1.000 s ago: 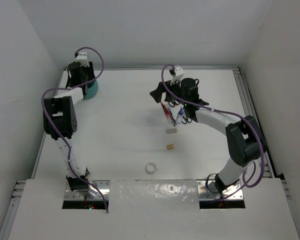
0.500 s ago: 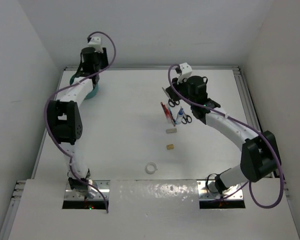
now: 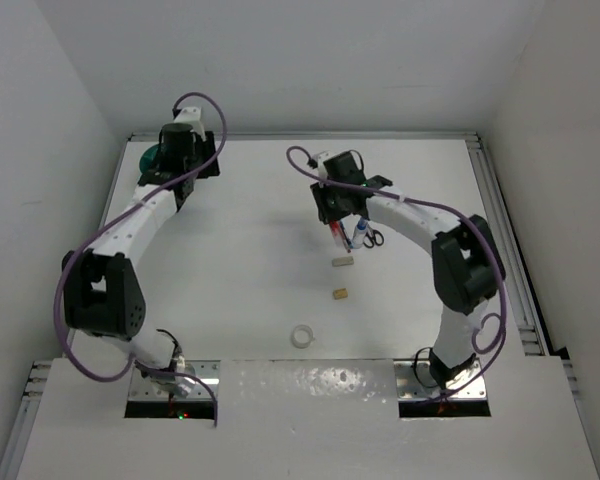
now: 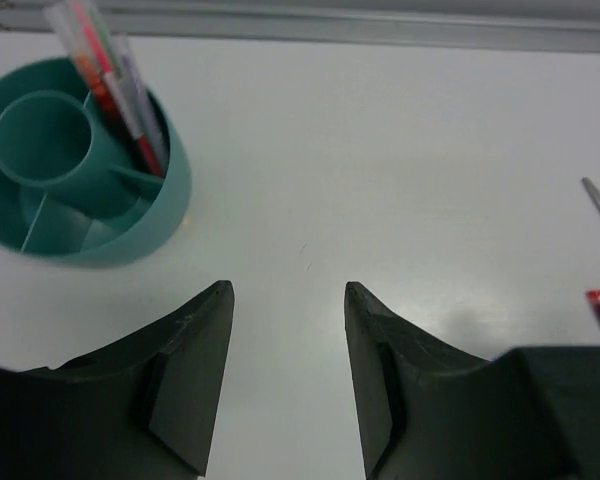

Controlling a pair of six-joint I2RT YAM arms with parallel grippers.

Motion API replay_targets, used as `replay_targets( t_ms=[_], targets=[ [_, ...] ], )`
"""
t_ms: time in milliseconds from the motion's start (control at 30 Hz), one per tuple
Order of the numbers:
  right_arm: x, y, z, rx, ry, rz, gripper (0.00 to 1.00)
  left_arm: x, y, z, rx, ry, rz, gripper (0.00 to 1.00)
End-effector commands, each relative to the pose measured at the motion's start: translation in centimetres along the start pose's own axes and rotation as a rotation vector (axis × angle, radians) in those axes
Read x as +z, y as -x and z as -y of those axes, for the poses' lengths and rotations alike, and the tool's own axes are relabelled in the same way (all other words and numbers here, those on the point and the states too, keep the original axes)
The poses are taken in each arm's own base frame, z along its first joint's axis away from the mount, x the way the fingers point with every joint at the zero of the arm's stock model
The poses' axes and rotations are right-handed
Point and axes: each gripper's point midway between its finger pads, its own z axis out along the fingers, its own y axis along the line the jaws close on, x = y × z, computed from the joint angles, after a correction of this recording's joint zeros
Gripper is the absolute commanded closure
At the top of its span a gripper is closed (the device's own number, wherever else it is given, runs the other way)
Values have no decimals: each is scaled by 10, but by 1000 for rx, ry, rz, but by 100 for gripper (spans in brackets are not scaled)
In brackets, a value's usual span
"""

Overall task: Sort the stationery into containers
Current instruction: Pick up the pen from the center of the board.

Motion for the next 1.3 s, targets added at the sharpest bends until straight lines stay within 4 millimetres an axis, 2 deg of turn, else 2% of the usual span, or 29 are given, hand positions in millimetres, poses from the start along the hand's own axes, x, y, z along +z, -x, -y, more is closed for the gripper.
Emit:
replay_targets(
  t_ms=[0,33,67,100,133,200,233,300,467,600,967,1133,1267],
  targets=[
    [8,-11,0,14,-40,-88,68,-37,5,-12,25,24,54,54],
    [13,-14,2,24,-54,-103,67,-40,3,-14,28,25,65,54],
    [23,-23,3,25,-62,-134,67,-41,-14,-19,34,37,43,54],
    [26,-23,4,21,-68,-146,67,-50,-10,-20,36,36,72,54],
    [31,-26,4,17,-70,-161,68,-51,-19,-22,37,37,75,54],
    [40,-34,3,16,-72,-201,68,-62,-15,-21,34,30,123,54],
    [43,-35,6,19,-86,-208,68,-62,-20,-21,33,26,135,54],
    [49,-38,10,24,-109,-218,69,-71,-8,-18,22,8,201,53],
    [56,-37,25,29,-201,-221,70,-75,-11,-13,2,-23,218,53],
    [66,-46,27,31,-211,-261,70,-74,-15,-12,-11,-29,210,53],
    [74,-66,24,81,-176,-273,71,-74,-12,-9,-20,-42,221,53],
    [75,-79,15,96,-130,-303,71,-73,-13,-8,-27,-49,220,53],
    [73,-85,4,87,-55,-311,81,-74,-10,-7,-21,-52,227,53]
  ],
)
